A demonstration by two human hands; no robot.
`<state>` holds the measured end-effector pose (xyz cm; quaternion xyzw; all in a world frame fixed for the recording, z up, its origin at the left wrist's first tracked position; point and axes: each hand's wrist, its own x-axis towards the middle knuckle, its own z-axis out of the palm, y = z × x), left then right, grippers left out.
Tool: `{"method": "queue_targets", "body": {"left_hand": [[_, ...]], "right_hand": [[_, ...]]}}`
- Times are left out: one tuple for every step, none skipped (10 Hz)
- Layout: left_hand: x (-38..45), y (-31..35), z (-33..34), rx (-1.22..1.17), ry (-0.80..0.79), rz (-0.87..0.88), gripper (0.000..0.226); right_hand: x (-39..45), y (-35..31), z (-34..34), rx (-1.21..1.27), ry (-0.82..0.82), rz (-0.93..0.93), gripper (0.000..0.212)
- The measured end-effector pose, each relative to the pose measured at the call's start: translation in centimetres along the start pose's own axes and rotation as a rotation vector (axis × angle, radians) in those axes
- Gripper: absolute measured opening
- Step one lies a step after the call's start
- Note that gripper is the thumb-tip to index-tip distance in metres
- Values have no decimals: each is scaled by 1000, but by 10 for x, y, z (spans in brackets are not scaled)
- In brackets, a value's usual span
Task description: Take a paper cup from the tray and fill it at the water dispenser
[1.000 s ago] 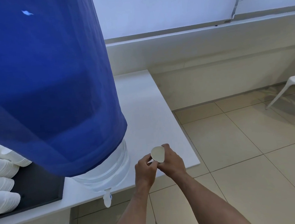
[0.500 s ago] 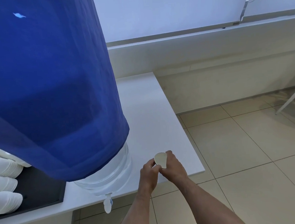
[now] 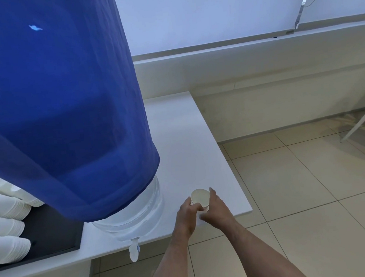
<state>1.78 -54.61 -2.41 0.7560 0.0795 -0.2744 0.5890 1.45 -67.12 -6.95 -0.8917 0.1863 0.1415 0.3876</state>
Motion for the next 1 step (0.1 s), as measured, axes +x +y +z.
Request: {"method": "queue_targets", "body": {"left_hand": [[-14, 9, 2, 71, 24, 23, 62]], "right_hand": [[-10, 0, -4, -75, 42, -11, 103]]}}
